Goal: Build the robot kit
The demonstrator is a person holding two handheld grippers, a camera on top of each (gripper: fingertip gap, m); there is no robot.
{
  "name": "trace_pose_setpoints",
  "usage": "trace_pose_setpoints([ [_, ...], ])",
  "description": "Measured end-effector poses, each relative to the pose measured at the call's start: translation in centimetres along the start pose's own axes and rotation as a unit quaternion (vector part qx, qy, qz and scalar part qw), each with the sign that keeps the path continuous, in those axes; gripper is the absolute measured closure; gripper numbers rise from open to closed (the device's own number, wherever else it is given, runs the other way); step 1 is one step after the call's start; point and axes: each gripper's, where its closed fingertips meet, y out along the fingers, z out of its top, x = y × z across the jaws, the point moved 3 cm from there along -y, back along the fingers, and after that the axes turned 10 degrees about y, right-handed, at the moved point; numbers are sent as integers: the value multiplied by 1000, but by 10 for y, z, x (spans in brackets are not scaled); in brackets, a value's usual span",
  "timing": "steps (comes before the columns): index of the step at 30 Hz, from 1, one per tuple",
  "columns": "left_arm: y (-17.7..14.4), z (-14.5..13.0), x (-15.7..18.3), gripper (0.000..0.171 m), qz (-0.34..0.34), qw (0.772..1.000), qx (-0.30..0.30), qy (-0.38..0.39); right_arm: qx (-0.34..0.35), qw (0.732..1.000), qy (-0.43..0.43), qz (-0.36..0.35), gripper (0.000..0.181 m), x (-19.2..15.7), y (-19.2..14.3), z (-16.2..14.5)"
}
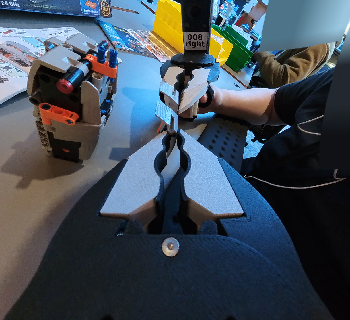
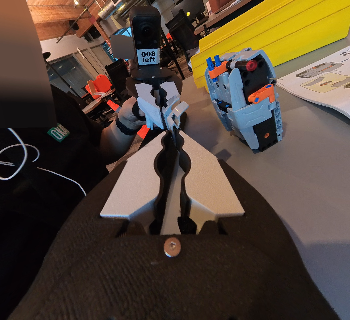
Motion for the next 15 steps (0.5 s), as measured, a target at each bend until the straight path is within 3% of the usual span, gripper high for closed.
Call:
trace_pose_setpoints([
  [15, 0, -1, -7, 168, -1, 1000, -3, -17, -2, 1000, 18, 4, 179, 5, 1, 0],
])
